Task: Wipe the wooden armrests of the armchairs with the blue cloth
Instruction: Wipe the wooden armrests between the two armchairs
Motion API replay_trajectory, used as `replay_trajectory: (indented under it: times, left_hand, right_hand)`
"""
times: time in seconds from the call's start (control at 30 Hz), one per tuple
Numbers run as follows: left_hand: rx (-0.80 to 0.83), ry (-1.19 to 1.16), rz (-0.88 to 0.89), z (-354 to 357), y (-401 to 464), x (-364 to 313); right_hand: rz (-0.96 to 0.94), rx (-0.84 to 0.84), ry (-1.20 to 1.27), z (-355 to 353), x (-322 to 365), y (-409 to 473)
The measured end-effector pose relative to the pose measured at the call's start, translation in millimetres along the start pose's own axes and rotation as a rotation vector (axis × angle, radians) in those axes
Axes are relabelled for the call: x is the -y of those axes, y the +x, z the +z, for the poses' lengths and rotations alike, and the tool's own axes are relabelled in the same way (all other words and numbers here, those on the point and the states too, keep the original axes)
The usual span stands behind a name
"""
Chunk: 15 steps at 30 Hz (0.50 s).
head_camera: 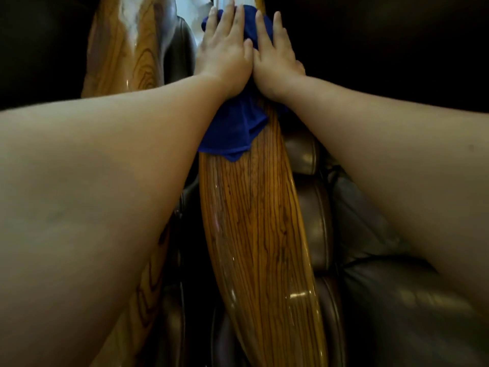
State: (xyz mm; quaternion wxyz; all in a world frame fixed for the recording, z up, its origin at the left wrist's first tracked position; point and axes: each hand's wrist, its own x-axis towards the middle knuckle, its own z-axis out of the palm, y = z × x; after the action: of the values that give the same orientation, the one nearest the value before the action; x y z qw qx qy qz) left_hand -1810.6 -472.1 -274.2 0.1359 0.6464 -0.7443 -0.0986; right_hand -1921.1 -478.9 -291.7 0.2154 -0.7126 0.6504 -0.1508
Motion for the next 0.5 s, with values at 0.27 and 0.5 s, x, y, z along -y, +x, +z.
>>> replay_trajectory:
  times: [0.27,0.5]
  left_hand:
    - [0.181,-0.133,-0.011,-5.6,-64.5,4.0]
    - [0.093,-0.488,-0.069,-25.6,-125.9,-6.5]
  right_hand:
    - [-0.027,0.096,-0.090,-2.9,3.6,-63.1]
    - [-0.078,0.015,-0.166,-9.0,9.2,-125.5]
